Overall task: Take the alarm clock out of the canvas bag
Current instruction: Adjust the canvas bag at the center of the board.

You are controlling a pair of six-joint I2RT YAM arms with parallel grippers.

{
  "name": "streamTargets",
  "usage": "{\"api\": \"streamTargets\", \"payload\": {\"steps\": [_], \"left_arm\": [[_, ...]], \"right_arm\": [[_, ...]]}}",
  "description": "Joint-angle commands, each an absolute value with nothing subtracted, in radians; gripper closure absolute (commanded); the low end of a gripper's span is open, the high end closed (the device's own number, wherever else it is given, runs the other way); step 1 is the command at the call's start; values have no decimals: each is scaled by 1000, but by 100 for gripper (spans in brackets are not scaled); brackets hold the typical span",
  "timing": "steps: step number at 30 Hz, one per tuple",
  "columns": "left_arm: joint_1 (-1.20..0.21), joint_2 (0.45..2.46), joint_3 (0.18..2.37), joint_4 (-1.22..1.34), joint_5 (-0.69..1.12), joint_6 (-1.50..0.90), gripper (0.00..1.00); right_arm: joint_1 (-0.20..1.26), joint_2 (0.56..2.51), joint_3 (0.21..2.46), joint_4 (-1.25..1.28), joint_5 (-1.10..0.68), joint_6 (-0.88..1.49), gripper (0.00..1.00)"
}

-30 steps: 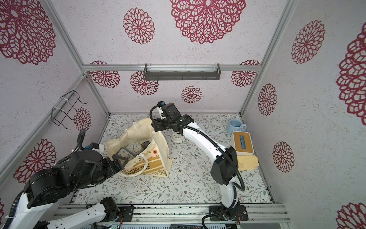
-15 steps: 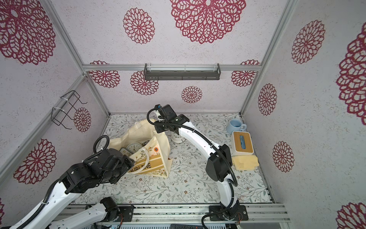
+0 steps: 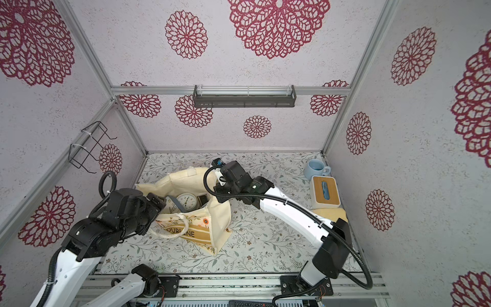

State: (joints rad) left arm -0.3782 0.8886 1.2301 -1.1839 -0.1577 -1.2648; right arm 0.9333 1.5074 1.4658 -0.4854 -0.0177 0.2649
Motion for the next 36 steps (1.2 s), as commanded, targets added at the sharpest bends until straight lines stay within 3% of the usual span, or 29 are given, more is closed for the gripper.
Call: {"api": "streamTargets", "payload": {"steps": [1, 4, 8, 12, 17, 19, 22, 24, 30, 36], "left_arm": [[-305, 985, 1275, -1096, 55, -1116, 9], [-302, 1066, 1347, -1133, 125, -1067, 10], [-302, 1062, 1375, -1218, 140, -1040, 33], [-302, 985, 1319, -1249, 155, -1070, 49], [-301, 865, 1165, -1265, 182, -1117, 87], [-304, 818, 1088, -1261, 186, -1132, 100], [-305, 757, 996, -1248, 171, -1157, 100], [-304, 733, 955, -1240, 162, -1169, 100], [-305, 692, 916, -1238, 112, -1187, 100], [-305, 671, 971, -1296, 24, -1180, 100]], "right_arm": [[999, 1408, 1399, -306, 49, 328, 100], [1047, 1380, 1347, -212, 142, 364, 100], [1109, 1377, 1323, -131, 311, 397, 100], [1154, 1395, 1319, -75, 415, 411, 100], [1167, 1466, 1418, -219, 540, 443, 98], [1167, 1478, 1455, -280, 585, 430, 88], [1167, 1457, 1475, -288, 604, 364, 68], [1167, 1439, 1499, -269, 567, 301, 61], [1169, 1583, 1826, -431, 298, 185, 63], [1170, 1825, 2068, -590, 31, 205, 74]]}}
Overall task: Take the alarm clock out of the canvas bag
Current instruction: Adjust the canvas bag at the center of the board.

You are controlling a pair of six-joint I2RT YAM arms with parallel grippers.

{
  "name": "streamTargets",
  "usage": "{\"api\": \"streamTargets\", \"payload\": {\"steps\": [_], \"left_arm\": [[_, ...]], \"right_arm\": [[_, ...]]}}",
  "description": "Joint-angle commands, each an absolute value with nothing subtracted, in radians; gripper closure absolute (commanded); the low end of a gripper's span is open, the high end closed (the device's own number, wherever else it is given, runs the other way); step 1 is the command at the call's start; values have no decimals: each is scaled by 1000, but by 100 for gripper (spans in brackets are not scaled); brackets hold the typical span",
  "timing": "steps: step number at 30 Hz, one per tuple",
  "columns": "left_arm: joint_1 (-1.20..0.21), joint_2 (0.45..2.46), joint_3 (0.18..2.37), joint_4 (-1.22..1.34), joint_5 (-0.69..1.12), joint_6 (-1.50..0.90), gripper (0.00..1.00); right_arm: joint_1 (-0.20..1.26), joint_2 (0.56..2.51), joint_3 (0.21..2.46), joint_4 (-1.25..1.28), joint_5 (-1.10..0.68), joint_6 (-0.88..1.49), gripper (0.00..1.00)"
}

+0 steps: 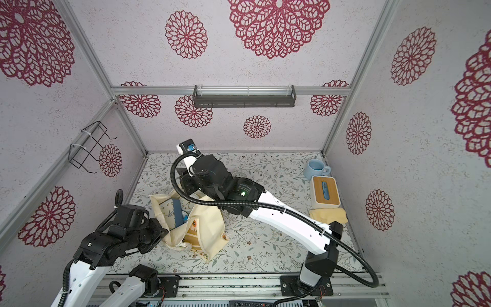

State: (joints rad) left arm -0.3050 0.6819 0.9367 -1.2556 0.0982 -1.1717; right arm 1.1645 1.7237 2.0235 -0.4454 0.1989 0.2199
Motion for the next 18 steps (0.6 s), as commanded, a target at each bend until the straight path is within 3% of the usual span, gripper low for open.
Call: {"api": "streamTargets", "payload": {"steps": [1, 5, 8, 14, 17, 18], "left_arm": [[-305, 663, 979, -1313, 7, -1180, 100], [-304, 619, 1001, -1364, -72, -1206, 100], [-303, 600, 997, -1364, -102, -1223, 100], [-304, 630, 985, -1311, -95, -1214, 100], [-303, 648, 997, -1296, -96, -1200, 100], [-303, 653, 1000, -1293, -98, -1196, 100]], "right_arm": [[1170, 1861, 2095, -613, 3, 215, 77], [1172, 1958, 2159, -684, -80, 247, 80], [1172, 1987, 2143, -683, -129, 278, 72], [1165, 2009, 2019, -613, -170, 374, 42], [1145, 2011, 1941, -530, -209, 450, 24], [1135, 2014, 1920, -494, -232, 477, 12]]}}
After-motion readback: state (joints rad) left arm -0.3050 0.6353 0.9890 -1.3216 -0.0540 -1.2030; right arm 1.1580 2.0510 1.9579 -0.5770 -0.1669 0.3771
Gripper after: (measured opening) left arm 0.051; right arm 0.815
